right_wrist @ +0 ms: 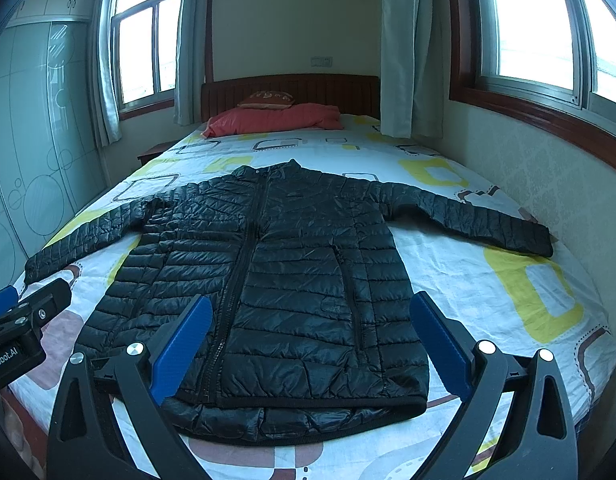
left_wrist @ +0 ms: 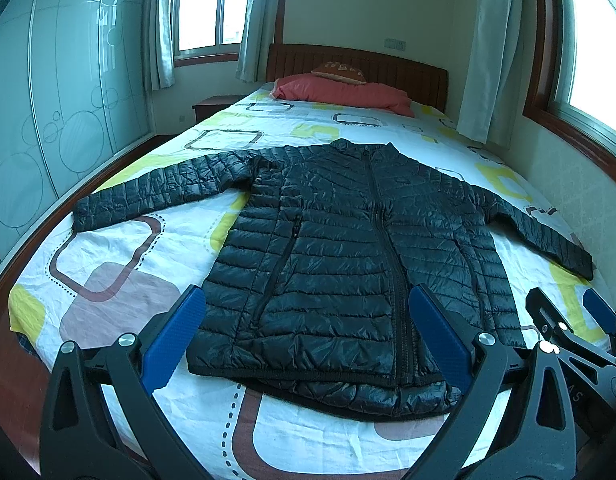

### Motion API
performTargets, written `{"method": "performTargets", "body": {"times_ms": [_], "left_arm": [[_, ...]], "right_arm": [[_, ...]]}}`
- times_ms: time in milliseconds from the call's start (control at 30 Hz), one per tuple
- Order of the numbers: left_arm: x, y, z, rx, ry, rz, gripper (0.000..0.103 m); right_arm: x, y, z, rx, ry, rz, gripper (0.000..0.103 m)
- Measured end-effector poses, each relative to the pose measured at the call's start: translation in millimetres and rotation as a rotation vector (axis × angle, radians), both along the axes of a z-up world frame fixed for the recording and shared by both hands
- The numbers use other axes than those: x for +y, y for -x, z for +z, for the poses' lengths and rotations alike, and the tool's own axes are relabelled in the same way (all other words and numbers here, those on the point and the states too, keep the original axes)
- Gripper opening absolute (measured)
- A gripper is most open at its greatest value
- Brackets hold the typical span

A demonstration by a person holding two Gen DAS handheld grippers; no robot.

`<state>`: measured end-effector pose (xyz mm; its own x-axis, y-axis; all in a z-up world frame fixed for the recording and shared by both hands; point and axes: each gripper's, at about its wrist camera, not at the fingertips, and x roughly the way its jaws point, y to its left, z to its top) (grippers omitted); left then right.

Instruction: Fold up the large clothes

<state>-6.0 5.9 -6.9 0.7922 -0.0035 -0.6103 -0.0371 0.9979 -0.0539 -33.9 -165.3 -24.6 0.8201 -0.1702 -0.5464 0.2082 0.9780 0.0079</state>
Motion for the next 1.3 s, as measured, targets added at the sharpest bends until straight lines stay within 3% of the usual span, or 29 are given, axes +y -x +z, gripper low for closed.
{"method": "performTargets", "body": {"times_ms": [400,633,800,1100,1133,1167,1200,1233,1300], "left_arm": [[3,-9,-7,0.024,0.019,0.003,0.101],[45,-54,-35,0.150,0.158,0.059,0.101],[90,-89,-59,0.193,0.204,0.182,0.101],[188,-156,-111,0.222,0.228,0.482,0.101],[195,-161,-116,0.228,0.227,0.505,0.101],[201,-165,-120,0.231,0.228,0.522,0.101],[205,-169,-124,0.233,0.229,0.537,0.101],[213,-174,-130,0.239,0.232,0.558,0.101],[225,-181,-140,0.249,0.241,0.599,0.100]], "right_arm": [[1,-5,-6,0.004,-0.007,0.008,0.098],[-30,-26,-24,0.028,-0.107,-0.018,0.098],[-75,-47,-34,0.023,-0.174,-0.090,0.098],[-235,-79,-68,-0.056,-0.395,-0.366,0.097],[-257,-81,-75,-0.065,-0.419,-0.405,0.095],[-277,-83,-81,-0.078,-0.439,-0.434,0.082],[-294,-84,-86,-0.082,-0.446,-0.469,0.063],[-306,-86,-89,-0.074,-0.448,-0.497,0.057],[-341,-88,-102,-0.088,-0.502,-0.547,0.057]]}}
